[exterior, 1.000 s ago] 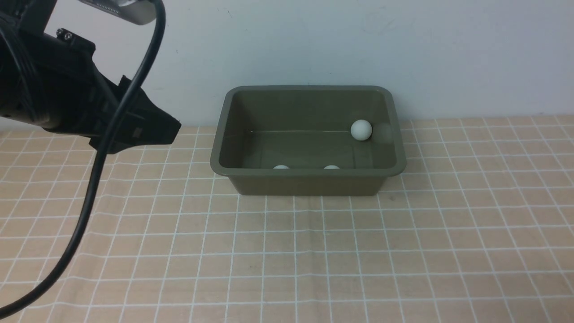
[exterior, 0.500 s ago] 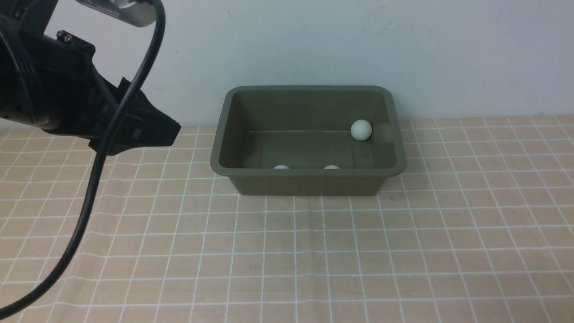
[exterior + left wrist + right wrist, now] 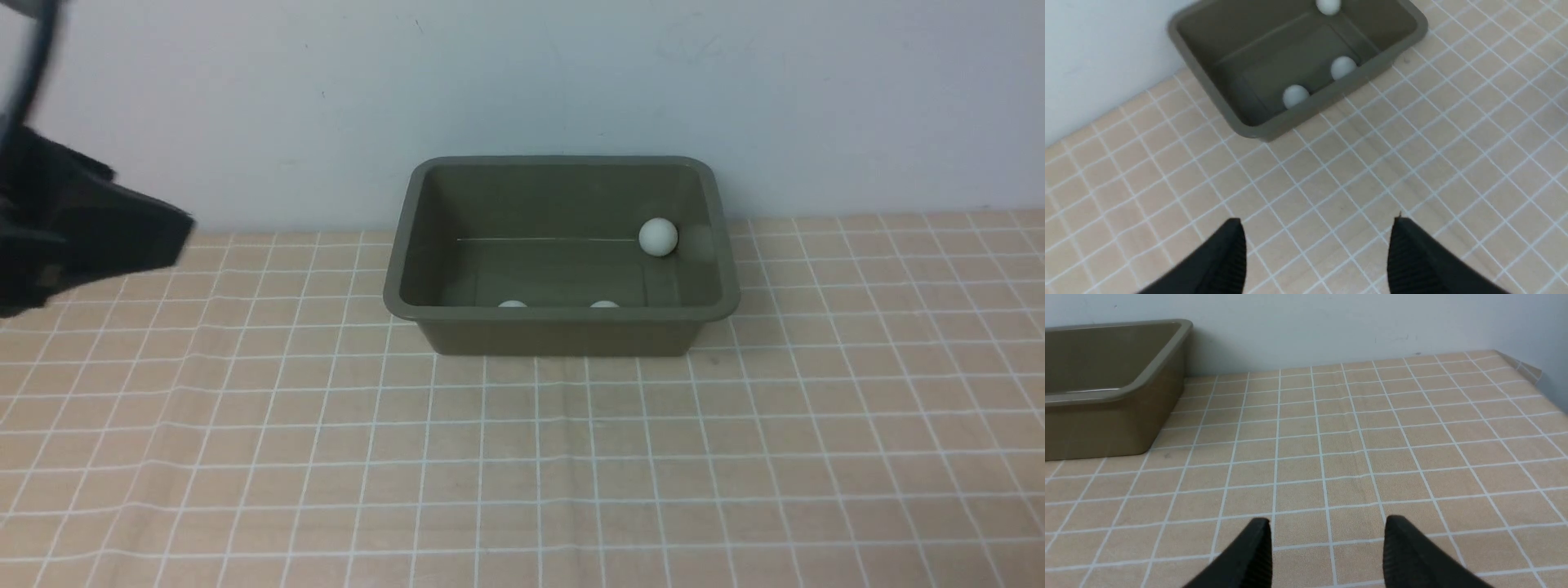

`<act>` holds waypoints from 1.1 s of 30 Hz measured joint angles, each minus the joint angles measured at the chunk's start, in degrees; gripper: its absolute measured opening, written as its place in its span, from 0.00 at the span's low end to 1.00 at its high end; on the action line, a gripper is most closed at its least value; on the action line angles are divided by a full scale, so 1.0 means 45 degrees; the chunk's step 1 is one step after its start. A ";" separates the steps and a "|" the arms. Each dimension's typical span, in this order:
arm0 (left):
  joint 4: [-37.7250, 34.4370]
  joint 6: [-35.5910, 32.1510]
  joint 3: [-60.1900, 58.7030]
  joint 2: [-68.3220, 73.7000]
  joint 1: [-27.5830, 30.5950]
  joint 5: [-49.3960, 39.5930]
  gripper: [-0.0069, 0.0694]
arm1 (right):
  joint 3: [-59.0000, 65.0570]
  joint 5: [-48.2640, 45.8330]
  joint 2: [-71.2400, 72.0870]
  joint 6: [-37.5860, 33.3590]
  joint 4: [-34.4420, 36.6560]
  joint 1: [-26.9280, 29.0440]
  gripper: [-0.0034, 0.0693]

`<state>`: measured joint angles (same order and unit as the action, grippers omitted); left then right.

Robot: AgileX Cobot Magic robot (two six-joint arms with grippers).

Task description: Put the table tennis balls into the box on the light coffee tablecloth.

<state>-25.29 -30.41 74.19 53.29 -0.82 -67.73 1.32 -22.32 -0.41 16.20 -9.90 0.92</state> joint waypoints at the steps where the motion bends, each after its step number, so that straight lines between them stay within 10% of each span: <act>1: 0.0000 0.0072 -0.0030 -0.0506 0.0476 -0.0024 0.60 | 0.0000 0.0000 0.0000 0.0000 0.0000 0.0000 0.52; 8: 0.0128 -0.0085 -0.2251 -0.4146 0.2429 0.1624 0.60 | 0.0000 0.0000 0.0000 0.0000 0.0000 0.0000 0.52; 23: 0.0218 0.0875 -1.2392 -0.9482 0.1510 0.9536 0.60 | 0.0000 0.0004 0.0000 0.0000 -0.0026 0.0000 0.52; 33: 0.0174 0.1232 -1.4495 -1.1904 0.1398 1.0124 0.60 | 0.0000 0.0004 0.0000 -0.0201 -0.0026 0.0000 0.52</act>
<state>-24.50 -24.86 8.96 -0.28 5.47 -22.17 1.32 -22.31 -0.41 15.30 -10.01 0.92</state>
